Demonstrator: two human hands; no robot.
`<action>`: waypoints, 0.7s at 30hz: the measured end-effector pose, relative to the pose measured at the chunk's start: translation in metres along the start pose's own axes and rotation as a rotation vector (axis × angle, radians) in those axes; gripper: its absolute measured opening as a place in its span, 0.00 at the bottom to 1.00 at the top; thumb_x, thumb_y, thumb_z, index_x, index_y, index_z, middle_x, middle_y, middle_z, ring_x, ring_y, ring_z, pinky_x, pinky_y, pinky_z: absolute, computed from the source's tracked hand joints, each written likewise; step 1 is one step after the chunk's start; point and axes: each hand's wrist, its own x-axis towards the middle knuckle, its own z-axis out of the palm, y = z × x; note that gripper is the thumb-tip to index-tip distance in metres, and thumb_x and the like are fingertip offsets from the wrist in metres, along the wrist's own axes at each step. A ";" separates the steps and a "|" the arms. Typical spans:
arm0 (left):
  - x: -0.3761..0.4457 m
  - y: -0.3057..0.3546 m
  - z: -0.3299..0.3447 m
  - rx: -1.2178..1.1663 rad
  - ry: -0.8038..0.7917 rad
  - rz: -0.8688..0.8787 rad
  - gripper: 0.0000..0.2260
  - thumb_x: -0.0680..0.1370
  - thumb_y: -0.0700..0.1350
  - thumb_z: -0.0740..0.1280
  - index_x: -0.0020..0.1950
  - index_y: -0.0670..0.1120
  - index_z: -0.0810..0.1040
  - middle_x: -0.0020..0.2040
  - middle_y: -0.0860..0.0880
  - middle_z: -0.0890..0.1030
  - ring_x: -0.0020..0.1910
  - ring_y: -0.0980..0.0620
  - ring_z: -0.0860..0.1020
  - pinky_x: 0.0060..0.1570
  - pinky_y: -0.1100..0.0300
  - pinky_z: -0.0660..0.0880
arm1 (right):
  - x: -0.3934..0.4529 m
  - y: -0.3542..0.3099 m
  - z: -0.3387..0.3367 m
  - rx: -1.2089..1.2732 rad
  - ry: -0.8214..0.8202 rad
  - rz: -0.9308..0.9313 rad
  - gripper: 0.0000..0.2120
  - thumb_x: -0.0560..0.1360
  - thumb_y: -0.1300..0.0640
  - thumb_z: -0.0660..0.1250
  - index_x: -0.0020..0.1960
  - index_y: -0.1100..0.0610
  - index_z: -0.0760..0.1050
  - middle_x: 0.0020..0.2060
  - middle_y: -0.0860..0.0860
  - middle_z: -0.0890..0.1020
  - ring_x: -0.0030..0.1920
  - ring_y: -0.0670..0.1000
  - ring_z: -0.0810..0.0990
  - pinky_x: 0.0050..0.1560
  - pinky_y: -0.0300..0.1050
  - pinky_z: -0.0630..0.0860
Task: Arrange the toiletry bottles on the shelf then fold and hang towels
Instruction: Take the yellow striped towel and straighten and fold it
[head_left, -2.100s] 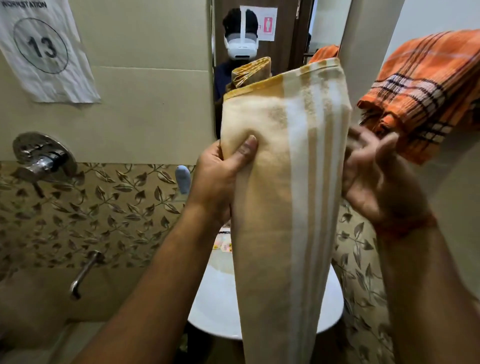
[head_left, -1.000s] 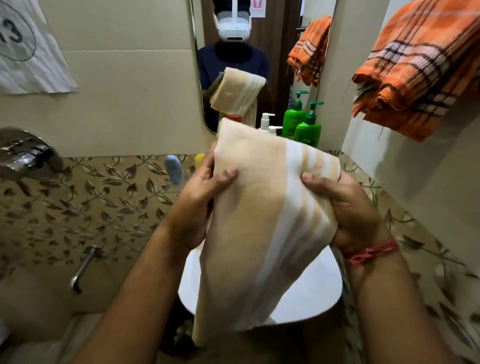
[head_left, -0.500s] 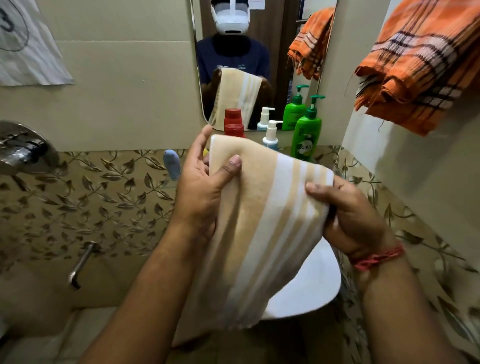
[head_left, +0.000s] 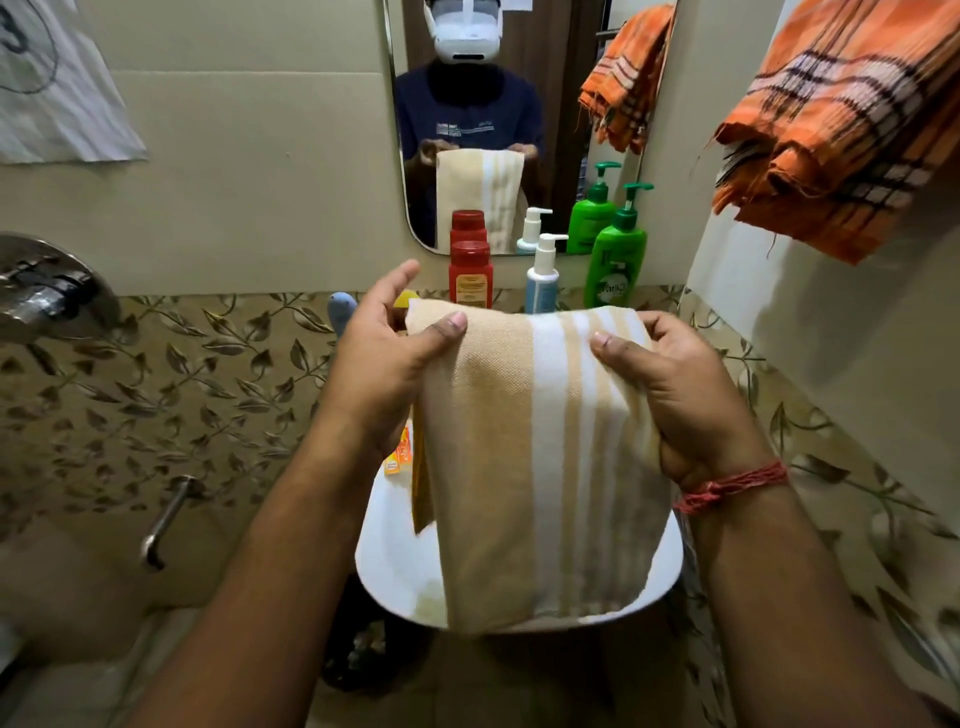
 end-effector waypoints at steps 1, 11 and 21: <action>0.001 -0.001 -0.001 0.047 0.030 -0.016 0.29 0.71 0.41 0.77 0.70 0.55 0.74 0.63 0.43 0.80 0.60 0.46 0.81 0.60 0.45 0.79 | 0.001 0.001 0.002 0.015 0.029 0.003 0.14 0.75 0.65 0.72 0.59 0.61 0.74 0.39 0.50 0.88 0.39 0.49 0.87 0.35 0.41 0.81; -0.002 0.025 0.004 0.483 -0.141 0.282 0.27 0.74 0.36 0.74 0.68 0.57 0.75 0.68 0.52 0.65 0.65 0.51 0.74 0.58 0.59 0.79 | 0.005 -0.012 -0.013 -0.103 -0.062 -0.137 0.32 0.72 0.72 0.71 0.72 0.54 0.68 0.57 0.49 0.82 0.55 0.49 0.85 0.50 0.42 0.82; 0.014 0.043 0.021 0.977 -0.160 0.545 0.18 0.76 0.38 0.73 0.64 0.48 0.78 0.58 0.51 0.70 0.58 0.54 0.72 0.51 0.72 0.70 | 0.014 -0.022 -0.010 -0.749 0.143 -0.507 0.24 0.71 0.60 0.76 0.65 0.49 0.74 0.53 0.48 0.81 0.50 0.47 0.82 0.54 0.47 0.82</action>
